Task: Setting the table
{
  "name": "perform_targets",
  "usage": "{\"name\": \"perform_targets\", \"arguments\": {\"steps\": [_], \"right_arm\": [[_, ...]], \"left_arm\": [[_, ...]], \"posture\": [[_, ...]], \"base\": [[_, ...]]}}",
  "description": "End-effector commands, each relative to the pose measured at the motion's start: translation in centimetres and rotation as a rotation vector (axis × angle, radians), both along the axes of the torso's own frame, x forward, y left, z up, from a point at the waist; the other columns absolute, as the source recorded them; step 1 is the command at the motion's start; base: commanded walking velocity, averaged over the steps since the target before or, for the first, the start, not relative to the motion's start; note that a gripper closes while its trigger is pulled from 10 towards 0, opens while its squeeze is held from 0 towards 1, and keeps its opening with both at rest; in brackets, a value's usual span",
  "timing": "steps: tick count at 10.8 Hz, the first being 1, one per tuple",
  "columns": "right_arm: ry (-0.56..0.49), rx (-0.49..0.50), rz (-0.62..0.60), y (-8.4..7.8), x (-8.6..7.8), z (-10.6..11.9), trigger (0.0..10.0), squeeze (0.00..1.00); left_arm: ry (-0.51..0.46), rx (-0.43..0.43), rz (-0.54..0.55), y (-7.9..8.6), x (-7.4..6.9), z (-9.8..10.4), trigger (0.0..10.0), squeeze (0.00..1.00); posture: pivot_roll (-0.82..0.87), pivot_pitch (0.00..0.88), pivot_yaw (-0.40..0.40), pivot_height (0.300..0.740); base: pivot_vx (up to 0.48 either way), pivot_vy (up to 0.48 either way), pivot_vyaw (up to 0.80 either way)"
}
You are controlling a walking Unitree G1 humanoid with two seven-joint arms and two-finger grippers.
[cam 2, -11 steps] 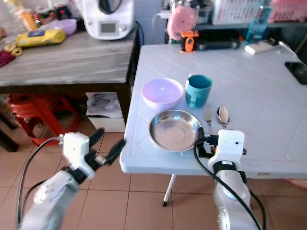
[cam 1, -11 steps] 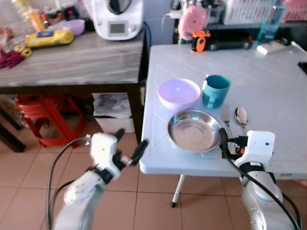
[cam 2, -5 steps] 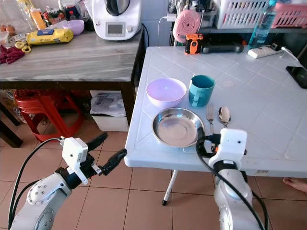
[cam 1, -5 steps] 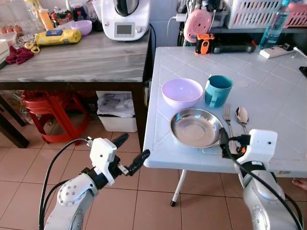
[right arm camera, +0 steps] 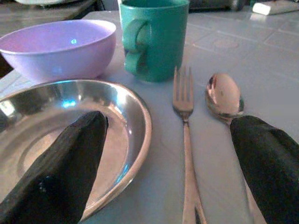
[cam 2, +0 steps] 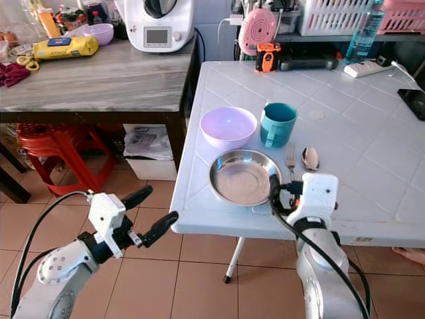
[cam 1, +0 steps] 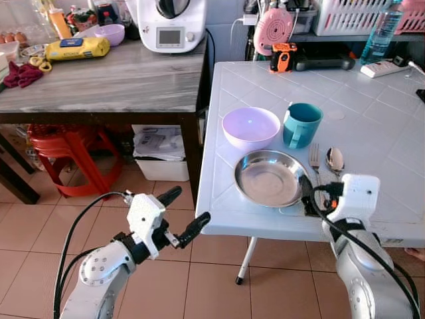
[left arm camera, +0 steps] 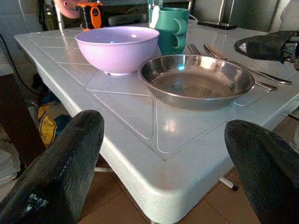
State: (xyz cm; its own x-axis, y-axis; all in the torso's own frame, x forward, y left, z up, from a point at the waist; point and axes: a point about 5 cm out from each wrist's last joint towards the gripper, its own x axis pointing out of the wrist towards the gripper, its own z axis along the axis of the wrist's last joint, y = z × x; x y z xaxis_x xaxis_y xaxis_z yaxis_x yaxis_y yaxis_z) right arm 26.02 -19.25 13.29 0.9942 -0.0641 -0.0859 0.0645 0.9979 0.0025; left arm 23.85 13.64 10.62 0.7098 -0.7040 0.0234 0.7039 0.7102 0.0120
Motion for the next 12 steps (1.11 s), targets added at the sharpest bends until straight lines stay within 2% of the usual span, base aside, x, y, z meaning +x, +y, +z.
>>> {"name": "perform_targets", "arguments": {"steps": [1, 4, 8, 10, 12], "right_arm": [[-0.008, 0.01, 0.027, 0.4, 0.0, 0.4, 10.0, 0.0], [0.028, 0.027, 0.053, 0.4, 0.2, 0.0, 10.0, 0.0], [0.033, 0.144, 0.046, 0.1, 0.6, 0.1, 10.0, 0.0], [0.047, 0.179, 0.04, -0.7, 1.2, 0.1, 10.0, 0.0], [0.065, 0.207, 0.075, -0.3, 1.7, -0.1, 10.0, 0.0]], "left_arm": [[-0.008, 0.013, -0.003, 0.1, -0.1, 0.0, 10.0, 0.0], [-0.005, 0.011, -0.018, -0.1, -0.3, 0.0, 10.0, 0.0], [-0.006, 0.018, -0.031, -0.2, -0.4, -0.1, 10.0, 0.0], [-0.003, 0.019, -0.041, -0.4, -0.5, -0.2, 10.0, 0.0], [-0.005, 0.02, -0.046, -0.5, -0.6, -0.2, 10.0, 0.0]], "posture": [[-0.09, 0.088, 0.056, 0.74], [-0.09, 0.092, 0.058, 0.74], [-0.09, 0.098, 0.063, 0.74], [-0.09, 0.101, 0.065, 0.74], [-0.09, 0.103, 0.064, 0.74]], "base": [[0.0, 0.0, 0.0], [0.0, 0.0, 0.0], [0.0, 0.0, 0.0], [0.0, 0.0, 0.0], [0.0, 0.0, 0.0]]}}
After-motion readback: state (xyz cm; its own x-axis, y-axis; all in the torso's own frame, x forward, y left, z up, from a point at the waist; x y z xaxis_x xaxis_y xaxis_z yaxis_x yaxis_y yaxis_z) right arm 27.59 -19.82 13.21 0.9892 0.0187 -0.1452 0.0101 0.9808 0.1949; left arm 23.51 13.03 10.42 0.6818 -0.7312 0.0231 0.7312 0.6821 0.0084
